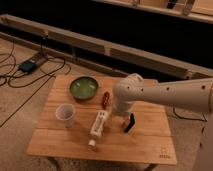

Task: Knock the eraser over

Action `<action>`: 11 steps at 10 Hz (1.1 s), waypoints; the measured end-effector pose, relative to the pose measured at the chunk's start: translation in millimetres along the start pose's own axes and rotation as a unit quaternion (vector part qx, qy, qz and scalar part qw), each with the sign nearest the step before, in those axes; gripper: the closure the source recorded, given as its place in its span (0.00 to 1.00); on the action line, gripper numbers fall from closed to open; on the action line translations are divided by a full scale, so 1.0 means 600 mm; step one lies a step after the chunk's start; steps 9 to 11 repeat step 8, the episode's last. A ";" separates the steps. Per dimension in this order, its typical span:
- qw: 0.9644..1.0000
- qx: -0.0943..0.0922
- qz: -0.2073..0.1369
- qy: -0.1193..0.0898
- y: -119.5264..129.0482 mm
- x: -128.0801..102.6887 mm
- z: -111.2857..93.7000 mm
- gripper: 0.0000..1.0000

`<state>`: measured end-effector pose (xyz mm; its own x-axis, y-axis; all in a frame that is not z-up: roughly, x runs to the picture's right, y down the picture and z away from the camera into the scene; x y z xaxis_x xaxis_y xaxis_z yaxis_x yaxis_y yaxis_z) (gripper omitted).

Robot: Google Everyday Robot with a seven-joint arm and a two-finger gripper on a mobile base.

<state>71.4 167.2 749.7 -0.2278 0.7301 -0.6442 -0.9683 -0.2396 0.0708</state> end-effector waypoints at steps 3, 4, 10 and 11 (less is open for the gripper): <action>1.000 -0.002 0.003 -0.004 0.000 -0.002 -0.003 0.35; 1.000 -0.001 0.007 -0.006 -0.007 -0.012 -0.006 0.35; 1.000 -0.002 0.004 -0.008 0.002 -0.019 -0.002 0.40; 1.000 -0.002 0.004 -0.008 0.002 -0.019 -0.002 0.40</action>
